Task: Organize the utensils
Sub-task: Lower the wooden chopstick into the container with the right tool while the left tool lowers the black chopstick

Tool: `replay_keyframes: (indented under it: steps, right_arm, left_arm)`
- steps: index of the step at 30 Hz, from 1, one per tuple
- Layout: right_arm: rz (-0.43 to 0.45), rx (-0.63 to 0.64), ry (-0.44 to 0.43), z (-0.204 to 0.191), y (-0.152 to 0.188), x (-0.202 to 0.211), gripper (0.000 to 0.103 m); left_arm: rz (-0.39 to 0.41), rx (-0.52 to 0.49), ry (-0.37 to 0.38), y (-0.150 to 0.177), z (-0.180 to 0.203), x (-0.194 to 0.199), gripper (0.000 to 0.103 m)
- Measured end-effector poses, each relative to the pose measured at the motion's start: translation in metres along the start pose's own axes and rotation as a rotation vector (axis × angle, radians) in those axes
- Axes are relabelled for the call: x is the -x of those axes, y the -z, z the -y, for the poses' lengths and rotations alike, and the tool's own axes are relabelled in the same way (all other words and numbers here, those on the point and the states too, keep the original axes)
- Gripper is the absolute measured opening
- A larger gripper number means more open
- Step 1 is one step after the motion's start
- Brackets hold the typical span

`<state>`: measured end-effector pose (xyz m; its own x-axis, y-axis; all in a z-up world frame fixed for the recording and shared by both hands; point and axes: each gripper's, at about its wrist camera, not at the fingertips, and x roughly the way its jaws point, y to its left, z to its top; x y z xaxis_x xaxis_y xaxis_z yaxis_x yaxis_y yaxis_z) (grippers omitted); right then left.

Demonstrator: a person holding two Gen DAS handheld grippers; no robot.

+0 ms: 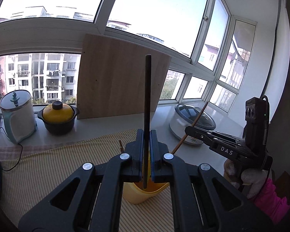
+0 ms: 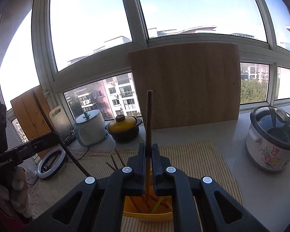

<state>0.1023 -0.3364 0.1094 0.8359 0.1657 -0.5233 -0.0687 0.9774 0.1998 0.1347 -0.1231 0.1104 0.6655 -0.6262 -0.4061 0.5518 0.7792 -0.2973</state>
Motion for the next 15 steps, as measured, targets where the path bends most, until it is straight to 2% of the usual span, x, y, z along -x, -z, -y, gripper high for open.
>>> replay_keyframes:
  steps: [6,15]
  right_arm:
    - [-0.051,-0.016,0.016,0.010,0.007,-0.026,0.004]
    - [-0.117,-0.026,0.019,0.018,0.022,-0.045,0.004]
  left_arm:
    - [-0.016,0.010,-0.017,0.003,-0.002,-0.015,0.003]
    - [-0.102,0.038,-0.006,0.024,-0.009,-0.044,0.003]
